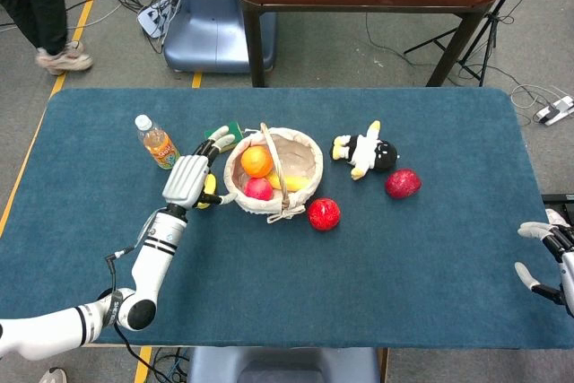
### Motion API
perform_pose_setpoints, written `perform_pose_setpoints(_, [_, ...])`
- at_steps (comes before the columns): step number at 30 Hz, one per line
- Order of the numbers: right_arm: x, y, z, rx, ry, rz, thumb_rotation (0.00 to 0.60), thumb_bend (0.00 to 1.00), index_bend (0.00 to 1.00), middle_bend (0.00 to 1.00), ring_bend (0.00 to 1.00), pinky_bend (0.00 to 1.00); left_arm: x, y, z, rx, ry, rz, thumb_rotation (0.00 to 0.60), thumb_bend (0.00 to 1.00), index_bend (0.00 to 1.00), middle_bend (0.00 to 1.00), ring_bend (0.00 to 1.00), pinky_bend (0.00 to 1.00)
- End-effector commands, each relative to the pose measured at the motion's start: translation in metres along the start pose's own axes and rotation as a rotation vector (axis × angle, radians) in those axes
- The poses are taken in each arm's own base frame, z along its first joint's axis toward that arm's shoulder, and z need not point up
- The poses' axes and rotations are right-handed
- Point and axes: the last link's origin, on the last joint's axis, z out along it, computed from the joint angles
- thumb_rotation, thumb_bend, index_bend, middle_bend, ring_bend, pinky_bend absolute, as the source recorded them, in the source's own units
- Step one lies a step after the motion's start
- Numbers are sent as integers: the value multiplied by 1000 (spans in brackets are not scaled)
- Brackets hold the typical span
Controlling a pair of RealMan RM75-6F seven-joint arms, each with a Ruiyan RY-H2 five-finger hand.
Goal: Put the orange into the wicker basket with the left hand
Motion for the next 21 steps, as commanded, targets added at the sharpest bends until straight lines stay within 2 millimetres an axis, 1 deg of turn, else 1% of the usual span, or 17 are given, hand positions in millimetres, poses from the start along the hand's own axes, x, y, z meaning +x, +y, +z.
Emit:
perform_pose_setpoints(1, [1, 0, -1, -1, 1, -1, 600, 260, 361, 331, 263, 281, 9, -9, -10, 27, 4, 33, 600, 59, 146, 33, 160, 454])
perform_pose_setpoints(6, [1, 2, -2, -8, 1, -2, 600, 259, 361, 331, 263, 282, 26, -30, -37, 76, -9, 125, 600, 59, 156, 37, 162, 453])
perform_pose_setpoints(9, [1, 3, -3, -11, -1, 1, 600, 260, 361, 331, 263, 281, 38, -46, -58, 114, -1, 171, 600, 59, 164, 45, 166, 444])
perform_pose_setpoints(14, [0, 5, -2, -12, -6, -1, 600, 260, 361, 331, 263, 281, 62, -79, -98, 193, 50, 255, 600, 59, 189, 69, 169, 426])
perform_pose_setpoints(18, [0, 3, -1, -3, -11, -2, 600, 260, 361, 331, 262, 281, 73, -98, -127, 248, 83, 270, 600, 60, 209, 96, 175, 425])
perform_pose_setpoints(21, [-2, 1, 1, 5, -20, 4, 600, 259, 361, 331, 263, 282, 80, -108, -150, 285, 89, 272, 600, 59, 213, 101, 177, 425])
